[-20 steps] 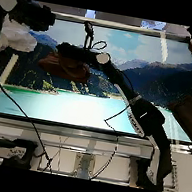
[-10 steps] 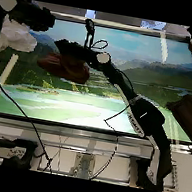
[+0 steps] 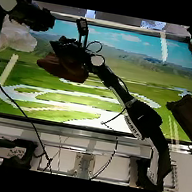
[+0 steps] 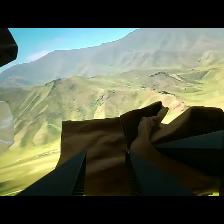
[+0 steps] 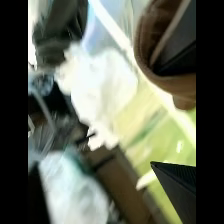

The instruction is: Fold the shirts.

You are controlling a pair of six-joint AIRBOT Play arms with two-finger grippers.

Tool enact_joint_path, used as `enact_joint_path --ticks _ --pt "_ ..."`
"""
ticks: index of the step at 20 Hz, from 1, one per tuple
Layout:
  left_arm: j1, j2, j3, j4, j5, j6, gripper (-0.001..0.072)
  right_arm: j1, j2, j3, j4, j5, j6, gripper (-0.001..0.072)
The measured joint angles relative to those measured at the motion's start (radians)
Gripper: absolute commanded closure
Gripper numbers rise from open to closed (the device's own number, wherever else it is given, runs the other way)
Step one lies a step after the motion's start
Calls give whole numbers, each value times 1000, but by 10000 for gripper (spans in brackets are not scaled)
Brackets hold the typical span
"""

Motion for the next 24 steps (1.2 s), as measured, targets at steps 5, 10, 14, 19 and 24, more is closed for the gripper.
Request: enact_joint_path --ticks 5,10,14,19,24 --pt "0 0 0 -2 0 0 408 4 0 0 -429 34 236 176" --pt "0 0 0 -2 0 0 409 -14 0 0 -723 129 460 174" --pt "0 -3 -1 -2 0 0 409 -38 16 0 -798 138 525 174" --pt "0 -50 -19 -90 -19 41 250 -125 91 0 -829 196 696 170" --pt "0 -135 -53 -313 -50 91 167 -261 157 -12 -804 467 879 170"
